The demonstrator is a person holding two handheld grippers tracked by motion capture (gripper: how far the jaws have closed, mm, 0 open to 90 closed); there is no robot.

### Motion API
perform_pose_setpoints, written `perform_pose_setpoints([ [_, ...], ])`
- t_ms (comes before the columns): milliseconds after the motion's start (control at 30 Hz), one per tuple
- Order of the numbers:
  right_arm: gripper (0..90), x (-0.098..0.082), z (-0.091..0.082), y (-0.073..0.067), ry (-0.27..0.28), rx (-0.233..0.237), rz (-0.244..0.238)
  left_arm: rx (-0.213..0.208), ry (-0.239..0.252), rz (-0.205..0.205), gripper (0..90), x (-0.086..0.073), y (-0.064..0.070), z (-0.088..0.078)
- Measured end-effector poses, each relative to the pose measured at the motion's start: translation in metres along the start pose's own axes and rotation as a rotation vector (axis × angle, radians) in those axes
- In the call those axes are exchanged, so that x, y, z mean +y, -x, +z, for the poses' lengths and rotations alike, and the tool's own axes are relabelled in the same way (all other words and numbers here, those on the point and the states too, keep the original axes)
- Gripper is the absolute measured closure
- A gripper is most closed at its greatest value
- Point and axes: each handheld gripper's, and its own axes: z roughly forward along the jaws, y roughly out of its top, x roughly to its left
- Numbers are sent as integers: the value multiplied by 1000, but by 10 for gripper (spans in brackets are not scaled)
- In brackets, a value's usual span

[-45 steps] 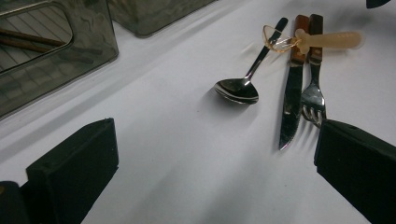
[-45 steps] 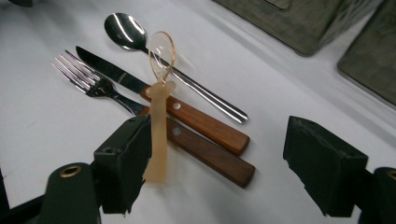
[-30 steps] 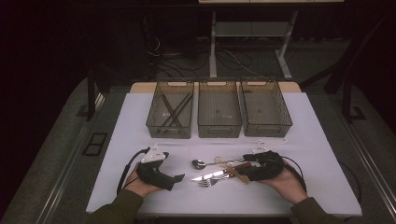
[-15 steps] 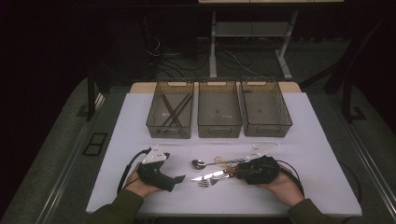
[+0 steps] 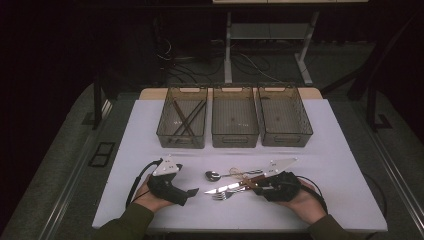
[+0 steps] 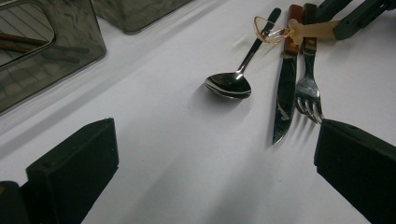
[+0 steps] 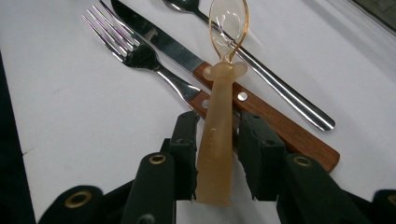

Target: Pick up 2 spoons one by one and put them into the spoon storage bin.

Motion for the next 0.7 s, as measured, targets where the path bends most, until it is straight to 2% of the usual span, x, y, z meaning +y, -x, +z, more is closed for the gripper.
perform_pose_setpoints([
  [367, 727, -1, 2, -2, -17, -14, -17, 0, -5, 4, 0, 0, 1, 1],
  [700, 739, -1, 1, -1, -18, -4, -5, -5, -9, 10, 0, 0, 1, 1],
])
